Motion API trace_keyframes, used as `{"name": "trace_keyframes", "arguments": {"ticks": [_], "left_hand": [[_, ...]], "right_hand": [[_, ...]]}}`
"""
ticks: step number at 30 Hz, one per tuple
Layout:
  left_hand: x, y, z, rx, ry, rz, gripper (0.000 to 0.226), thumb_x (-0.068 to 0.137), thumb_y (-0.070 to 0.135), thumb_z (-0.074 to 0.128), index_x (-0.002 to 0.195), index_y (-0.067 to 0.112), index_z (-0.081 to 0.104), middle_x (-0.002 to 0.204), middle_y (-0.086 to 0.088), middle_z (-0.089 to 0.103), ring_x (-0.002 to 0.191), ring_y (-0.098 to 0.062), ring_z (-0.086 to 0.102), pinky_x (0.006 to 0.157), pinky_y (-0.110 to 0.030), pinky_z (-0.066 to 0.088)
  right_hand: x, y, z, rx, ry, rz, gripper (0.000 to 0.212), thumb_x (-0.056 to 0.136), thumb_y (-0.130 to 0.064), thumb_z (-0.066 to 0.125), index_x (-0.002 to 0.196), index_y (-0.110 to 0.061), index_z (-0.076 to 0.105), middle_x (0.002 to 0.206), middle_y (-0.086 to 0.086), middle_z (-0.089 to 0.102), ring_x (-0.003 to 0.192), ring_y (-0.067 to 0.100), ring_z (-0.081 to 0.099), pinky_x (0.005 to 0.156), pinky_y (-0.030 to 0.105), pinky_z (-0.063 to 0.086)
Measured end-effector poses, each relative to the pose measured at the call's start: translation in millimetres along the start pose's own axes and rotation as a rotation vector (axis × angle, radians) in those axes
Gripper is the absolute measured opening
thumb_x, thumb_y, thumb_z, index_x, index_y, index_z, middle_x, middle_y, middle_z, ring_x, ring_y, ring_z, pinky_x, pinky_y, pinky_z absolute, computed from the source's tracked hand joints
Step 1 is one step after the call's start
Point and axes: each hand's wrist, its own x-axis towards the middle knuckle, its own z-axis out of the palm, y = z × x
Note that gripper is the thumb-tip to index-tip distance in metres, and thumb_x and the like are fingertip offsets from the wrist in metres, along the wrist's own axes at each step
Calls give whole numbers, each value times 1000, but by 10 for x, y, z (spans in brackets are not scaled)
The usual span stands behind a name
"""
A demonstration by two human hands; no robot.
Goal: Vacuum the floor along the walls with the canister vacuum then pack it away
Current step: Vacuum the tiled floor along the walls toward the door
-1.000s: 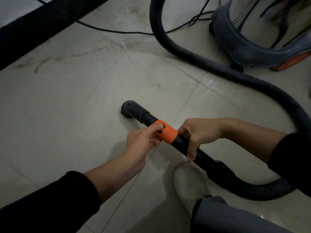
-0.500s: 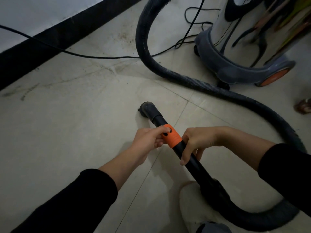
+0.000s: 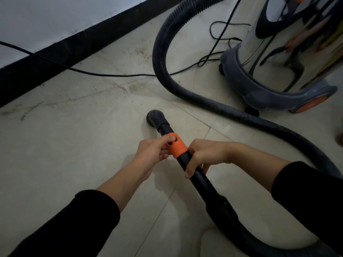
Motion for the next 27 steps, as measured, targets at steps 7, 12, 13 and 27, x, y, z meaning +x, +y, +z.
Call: {"name": "trace_keyframes", "arguments": {"ticks": [7, 12, 13, 27], "left_hand": [[-61, -74, -43, 11, -45, -16, 23, 80, 24, 76, 87, 3, 70, 67, -5, 67, 62, -15, 63, 64, -26, 51], [130, 118, -117, -8, 69, 3, 28, 79, 27, 76, 92, 4, 69, 74, -5, 69, 68, -16, 66, 66, -26, 52], [174, 163, -138, -4, 78, -2, 31, 79, 28, 76, 95, 3, 69, 76, -5, 69, 68, -15, 66, 64, -25, 51], [336, 659, -363, 186, 125, -74, 37, 85, 30, 73, 109, 3, 66, 93, -7, 70, 77, -12, 68, 67, -22, 54]], "right_hand": [[-30, 69, 108, 48, -30, -24, 30, 78, -4, 74, 102, 11, 65, 98, 26, 71, 87, 35, 72, 82, 43, 59], [202, -88, -104, 56, -52, -103, 24, 77, -2, 73, 96, 11, 66, 88, 24, 70, 84, 34, 71, 80, 43, 59], [250, -115, -141, 61, -56, -117, 21, 77, -2, 73, 93, 8, 67, 86, 22, 70, 84, 34, 70, 80, 43, 59], [523, -418, -259, 141, -63, -211, 9, 75, -2, 72, 77, -4, 63, 71, 11, 65, 69, 23, 65, 56, 25, 51]]}}
